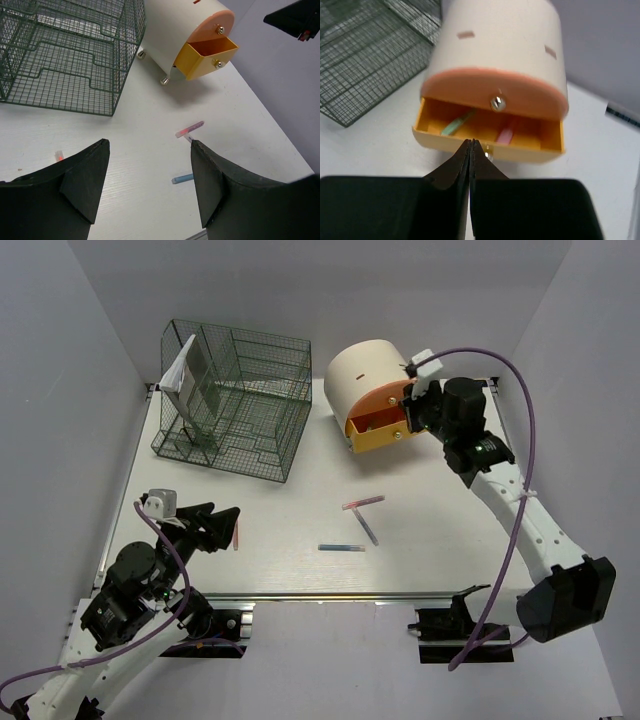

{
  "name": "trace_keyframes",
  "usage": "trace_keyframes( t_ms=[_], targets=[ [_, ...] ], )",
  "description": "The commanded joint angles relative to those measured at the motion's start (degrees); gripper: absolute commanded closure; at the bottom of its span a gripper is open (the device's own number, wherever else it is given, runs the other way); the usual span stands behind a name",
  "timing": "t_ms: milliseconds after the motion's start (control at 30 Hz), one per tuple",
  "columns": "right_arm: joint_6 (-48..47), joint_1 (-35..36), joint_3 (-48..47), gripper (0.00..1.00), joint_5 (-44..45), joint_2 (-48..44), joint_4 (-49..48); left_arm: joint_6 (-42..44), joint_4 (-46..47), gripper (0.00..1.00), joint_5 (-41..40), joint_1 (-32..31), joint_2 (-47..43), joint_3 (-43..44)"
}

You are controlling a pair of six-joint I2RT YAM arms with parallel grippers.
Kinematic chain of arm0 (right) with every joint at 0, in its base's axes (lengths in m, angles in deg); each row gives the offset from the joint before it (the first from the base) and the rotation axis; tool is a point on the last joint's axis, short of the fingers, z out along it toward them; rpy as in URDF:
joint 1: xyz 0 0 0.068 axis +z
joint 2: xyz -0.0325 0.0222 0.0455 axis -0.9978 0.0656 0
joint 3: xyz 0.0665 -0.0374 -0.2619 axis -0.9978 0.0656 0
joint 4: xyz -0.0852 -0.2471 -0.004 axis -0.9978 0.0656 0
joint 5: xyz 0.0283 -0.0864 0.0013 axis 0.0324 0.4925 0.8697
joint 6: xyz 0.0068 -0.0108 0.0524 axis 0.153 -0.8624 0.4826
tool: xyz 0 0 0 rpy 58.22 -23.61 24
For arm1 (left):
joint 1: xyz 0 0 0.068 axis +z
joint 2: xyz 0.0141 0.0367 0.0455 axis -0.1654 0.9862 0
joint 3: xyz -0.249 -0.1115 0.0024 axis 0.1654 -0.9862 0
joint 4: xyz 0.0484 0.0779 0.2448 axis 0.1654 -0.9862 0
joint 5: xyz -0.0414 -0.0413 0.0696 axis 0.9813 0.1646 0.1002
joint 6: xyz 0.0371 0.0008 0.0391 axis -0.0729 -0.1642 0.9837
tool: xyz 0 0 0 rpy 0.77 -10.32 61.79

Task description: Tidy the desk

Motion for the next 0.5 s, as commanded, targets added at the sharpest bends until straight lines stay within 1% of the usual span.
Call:
trace_keyframes(
  t_ms=[0, 33, 167, 267, 367, 467],
  targets=[
    [19.19, -4.95, 4.63, 1.0, 1.69, 0.05, 5.08, 0.04, 0.32, 0.24, 0.83, -0.3, -0.45, -0.43],
    [20.68, -4.97, 4.91, 1.0, 1.25, 0.05, 5.43, 0.04, 0.32, 0.24, 0.83, -0.3, -0.53, -0.43],
    [27.1, -10.75, 6.05, 1.0, -0.77, 0.92, 4.21, 0.04, 0.32, 0.24, 0.91, -0.3, -0.62, -0.43],
    [30.53, -13.22, 5.18, 1.0, -2.43, 3.82, 1.84, 0.04, 0.24, 0.24, 0.83, -0.3, -0.71, -0.43],
    [32.29, -15.25, 2.54, 1.0, -5.51, 8.83, 1.57, 0.04, 0.32, 0.24, 0.83, -0.3, -0.71, -0.43],
    [33.35, -15.78, -0.18, 1.0, -7.37, 14.18, 0.16, 0.04, 0.32, 0.24, 0.92, -0.3, -0.62, -0.43]
  ],
)
